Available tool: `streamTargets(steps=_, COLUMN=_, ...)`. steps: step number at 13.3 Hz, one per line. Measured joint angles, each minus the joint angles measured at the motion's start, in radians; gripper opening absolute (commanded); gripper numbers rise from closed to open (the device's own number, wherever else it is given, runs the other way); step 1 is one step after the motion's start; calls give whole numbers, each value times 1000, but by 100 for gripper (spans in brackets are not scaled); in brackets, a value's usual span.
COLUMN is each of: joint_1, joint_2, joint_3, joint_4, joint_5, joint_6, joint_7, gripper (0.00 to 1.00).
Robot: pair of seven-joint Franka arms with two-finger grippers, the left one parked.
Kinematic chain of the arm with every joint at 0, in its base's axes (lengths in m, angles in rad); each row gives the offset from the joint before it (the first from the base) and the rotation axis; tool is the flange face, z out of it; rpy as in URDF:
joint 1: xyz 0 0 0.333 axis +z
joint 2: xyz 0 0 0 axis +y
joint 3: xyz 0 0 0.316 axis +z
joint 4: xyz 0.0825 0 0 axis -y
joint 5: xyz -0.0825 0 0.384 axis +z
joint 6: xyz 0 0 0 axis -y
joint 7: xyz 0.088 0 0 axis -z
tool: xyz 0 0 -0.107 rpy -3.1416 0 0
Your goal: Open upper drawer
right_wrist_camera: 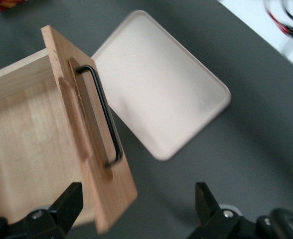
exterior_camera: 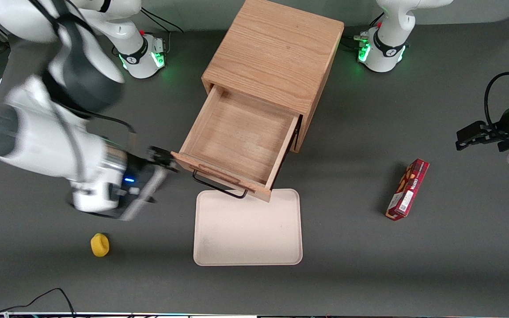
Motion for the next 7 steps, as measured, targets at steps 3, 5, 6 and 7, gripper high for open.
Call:
streamTargets(steps=3, joint_1=-98, joint_2=-156, joint_3=-30, joint_4=-59, joint_5=3, joint_6=-177, joint_7=228, gripper=100)
streamTargets(steps=5, joint_1=-99, joint_2=-266, joint_3=-108, joint_4=-196, joint_5=2, joint_6=-185, joint_7=328, gripper=100)
streamTargets(steps=6, joint_1=-100, joint_2=-316, joint_3=-143, joint_4=-268, joint_5=-6, joint_6=-157, joint_7=369, gripper=100)
streamTargets(steps=7, joint_1=-104, joint_2=-359, joint_3=-172, joint_4=-336, joint_5=-29, joint_6=-104, joint_7=400, gripper=100)
